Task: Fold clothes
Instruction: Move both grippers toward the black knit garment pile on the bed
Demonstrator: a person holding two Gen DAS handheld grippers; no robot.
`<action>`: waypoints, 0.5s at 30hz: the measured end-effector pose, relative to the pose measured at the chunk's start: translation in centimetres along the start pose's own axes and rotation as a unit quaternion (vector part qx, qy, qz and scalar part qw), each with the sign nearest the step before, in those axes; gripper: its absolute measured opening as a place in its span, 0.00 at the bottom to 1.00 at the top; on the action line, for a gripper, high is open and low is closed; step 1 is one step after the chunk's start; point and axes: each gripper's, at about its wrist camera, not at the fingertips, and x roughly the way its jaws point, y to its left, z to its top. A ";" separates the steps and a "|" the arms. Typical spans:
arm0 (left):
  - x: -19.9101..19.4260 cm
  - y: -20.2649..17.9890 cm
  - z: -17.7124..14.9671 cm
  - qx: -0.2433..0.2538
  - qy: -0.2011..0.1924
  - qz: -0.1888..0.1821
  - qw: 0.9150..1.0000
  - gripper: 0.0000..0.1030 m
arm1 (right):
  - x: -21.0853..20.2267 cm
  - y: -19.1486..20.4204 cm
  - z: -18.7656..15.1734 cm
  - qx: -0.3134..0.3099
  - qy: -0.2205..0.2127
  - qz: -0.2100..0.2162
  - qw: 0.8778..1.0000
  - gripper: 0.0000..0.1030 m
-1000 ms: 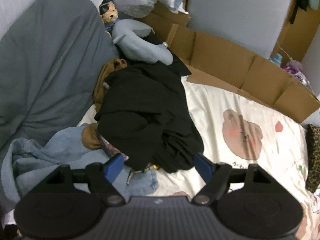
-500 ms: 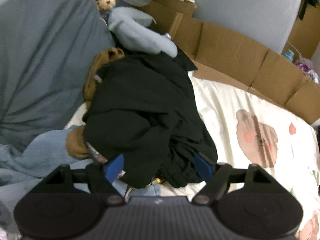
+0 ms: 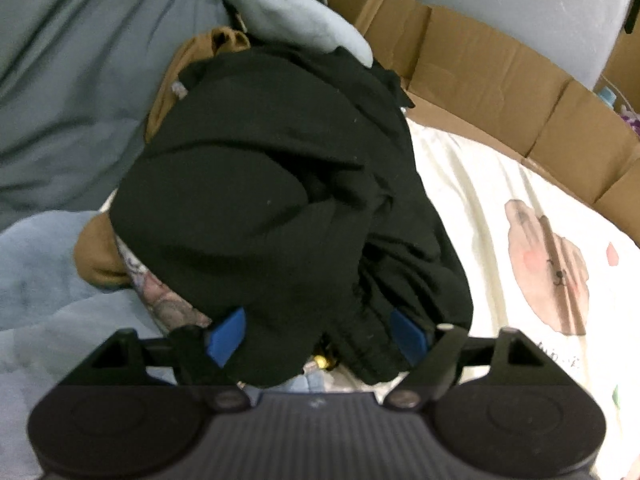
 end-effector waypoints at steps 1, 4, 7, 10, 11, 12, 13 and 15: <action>0.3 0.1 -0.2 0.000 0.000 0.002 1.000 0.81 | 0.7 0.3 -0.1 -0.002 0.003 0.004 1.000 0.98; 1.3 0.6 -0.7 -0.009 -0.003 0.000 1.000 0.81 | 2.7 1.3 -0.4 -0.008 0.010 0.021 1.000 0.98; 1.9 1.0 -1.0 -0.027 -0.012 -0.016 0.999 0.81 | 4.8 2.8 -0.6 -0.025 0.011 0.025 0.999 0.98; 2.5 0.8 -1.0 -0.023 -0.022 -0.019 0.999 0.81 | 7.1 4.2 -0.9 -0.040 0.013 0.029 0.999 0.98; 2.8 0.8 -0.9 -0.018 -0.023 -0.018 0.999 0.81 | 8.0 4.7 -0.9 -0.042 0.016 0.034 0.998 0.98; 3.0 0.8 -0.9 -0.014 -0.025 -0.017 0.999 0.81 | 9.0 5.2 -1.0 -0.044 0.018 0.038 0.998 0.98; 3.3 0.8 -1.0 -0.011 -0.027 -0.015 0.999 0.80 | 9.9 5.7 -1.1 -0.046 0.021 0.043 0.998 0.98; 3.6 0.9 -1.0 -0.009 -0.029 -0.014 0.999 0.77 | 11.7 6.9 -1.3 -0.057 0.025 0.055 0.997 0.98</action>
